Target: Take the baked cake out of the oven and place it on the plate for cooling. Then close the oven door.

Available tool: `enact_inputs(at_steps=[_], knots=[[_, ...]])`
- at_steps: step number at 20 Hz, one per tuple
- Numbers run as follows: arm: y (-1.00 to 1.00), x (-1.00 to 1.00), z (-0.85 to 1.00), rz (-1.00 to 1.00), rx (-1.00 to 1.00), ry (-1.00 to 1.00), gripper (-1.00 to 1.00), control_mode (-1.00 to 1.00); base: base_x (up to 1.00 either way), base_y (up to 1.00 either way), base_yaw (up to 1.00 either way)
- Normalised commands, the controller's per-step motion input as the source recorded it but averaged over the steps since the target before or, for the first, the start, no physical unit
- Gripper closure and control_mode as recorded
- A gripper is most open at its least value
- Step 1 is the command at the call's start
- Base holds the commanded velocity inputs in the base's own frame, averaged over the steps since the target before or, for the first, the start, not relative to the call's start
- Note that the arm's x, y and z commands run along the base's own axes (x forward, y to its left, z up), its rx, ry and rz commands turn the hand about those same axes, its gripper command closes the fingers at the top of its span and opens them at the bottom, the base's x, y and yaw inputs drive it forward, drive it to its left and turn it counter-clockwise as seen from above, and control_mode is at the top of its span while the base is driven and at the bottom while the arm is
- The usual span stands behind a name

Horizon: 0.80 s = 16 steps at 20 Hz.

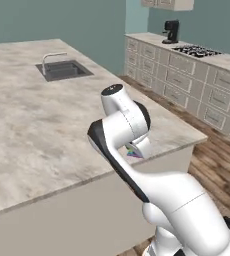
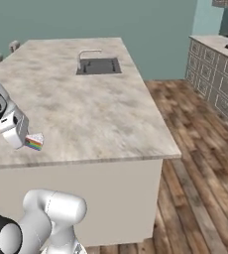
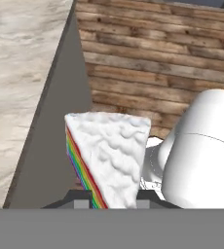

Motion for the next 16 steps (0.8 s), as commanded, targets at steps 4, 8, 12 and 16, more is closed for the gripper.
enact_inputs(at_steps=[4, 8, 12, 16], knots=[[0.00, 0.00, 0.00, 0.00, 0.00, 0.00, 1.00, 1.00, 0.00, 1.00, 0.33], [0.00, 0.00, 0.00, 0.00, 0.00, 0.00, 1.00, 1.00, 0.00, 0.89, 0.30], [0.00, 0.00, 0.00, 0.00, 0.00, 0.00, 1.00, 1.00, 0.00, 0.78, 0.28], [0.00, 0.00, 0.00, 0.00, 0.00, 0.00, 1.00, 1.00, 0.00, 0.62, 0.26]])
